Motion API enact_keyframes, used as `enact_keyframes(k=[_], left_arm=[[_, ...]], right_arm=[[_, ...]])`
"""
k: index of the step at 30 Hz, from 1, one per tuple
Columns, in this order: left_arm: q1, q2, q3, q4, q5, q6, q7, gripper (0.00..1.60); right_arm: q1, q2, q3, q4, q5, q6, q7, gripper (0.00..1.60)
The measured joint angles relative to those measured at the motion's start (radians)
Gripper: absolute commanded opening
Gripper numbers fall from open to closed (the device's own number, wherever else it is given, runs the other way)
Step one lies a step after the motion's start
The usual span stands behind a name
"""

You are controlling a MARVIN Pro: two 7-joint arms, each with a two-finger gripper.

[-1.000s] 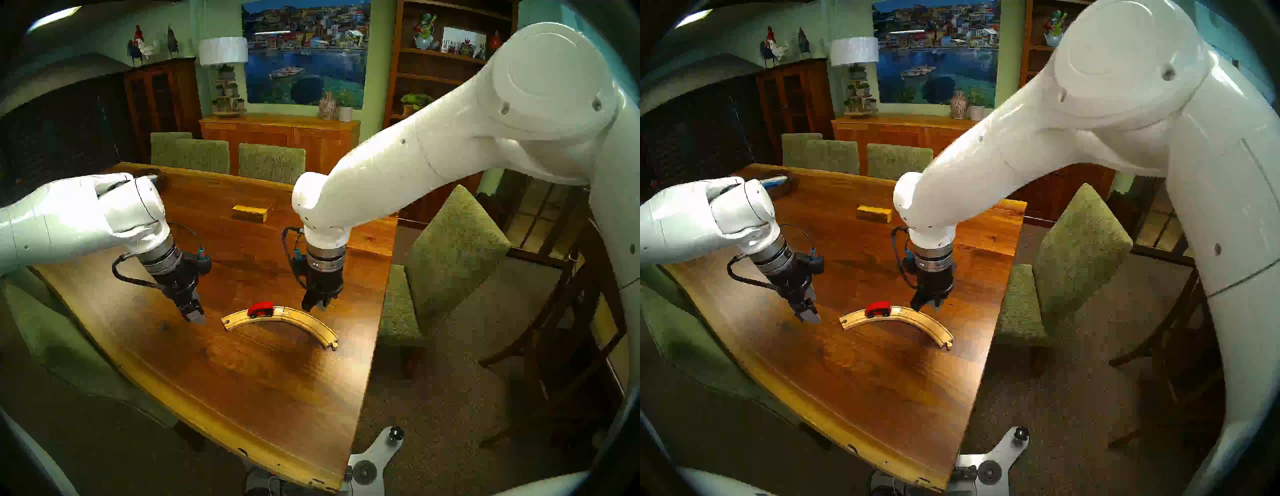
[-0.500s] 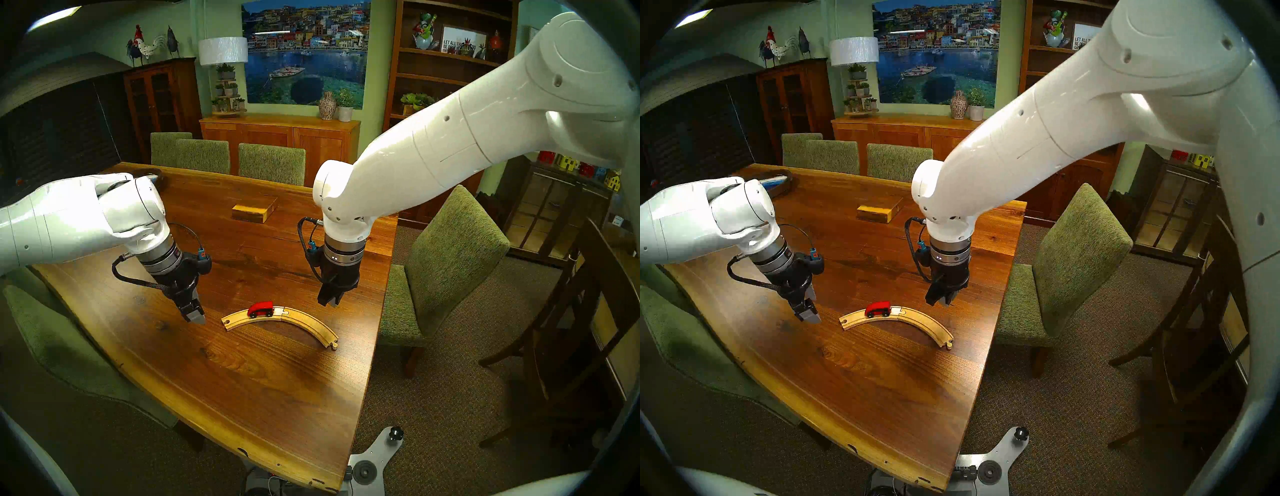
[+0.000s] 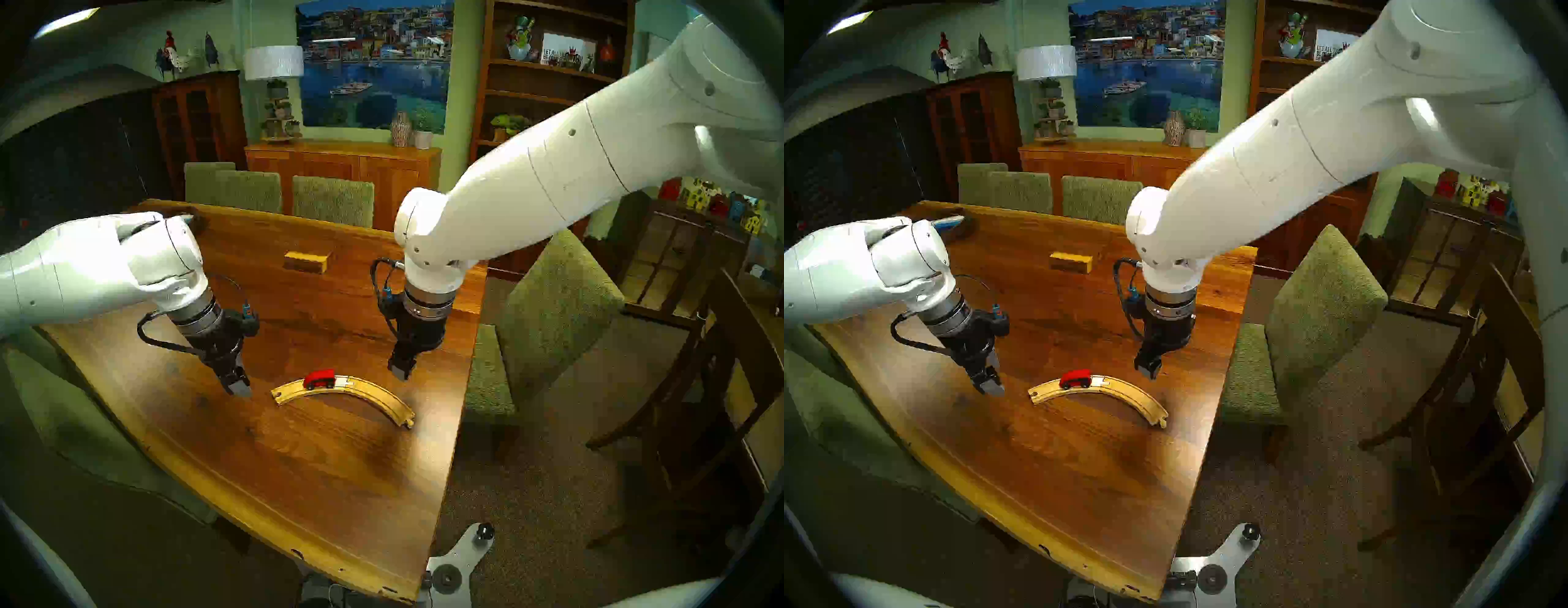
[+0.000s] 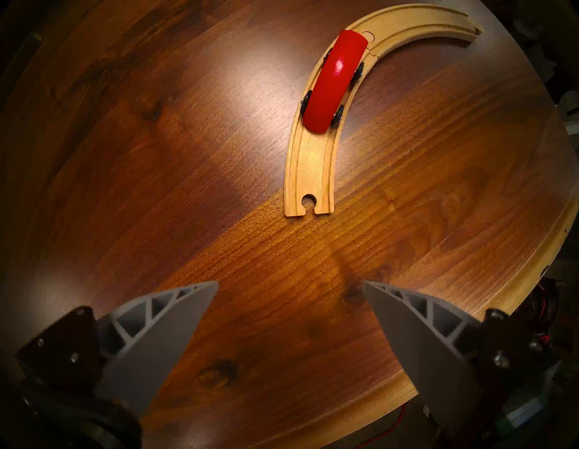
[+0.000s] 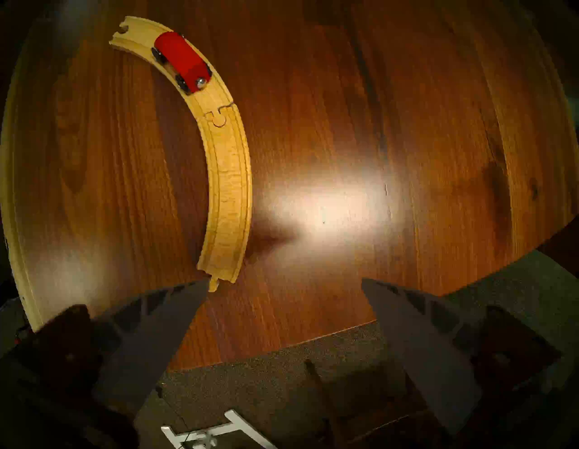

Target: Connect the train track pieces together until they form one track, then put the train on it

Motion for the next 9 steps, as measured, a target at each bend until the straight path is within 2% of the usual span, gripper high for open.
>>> enact_keyframes(k=[9], left_arm=[[0.0,0.0,0.0,0.0,0.0,0.0,0.0,1.6]], right_arm=[[0.008,0.011,0.0,-0.004,0.0,-0.016,-0.003,1.6]])
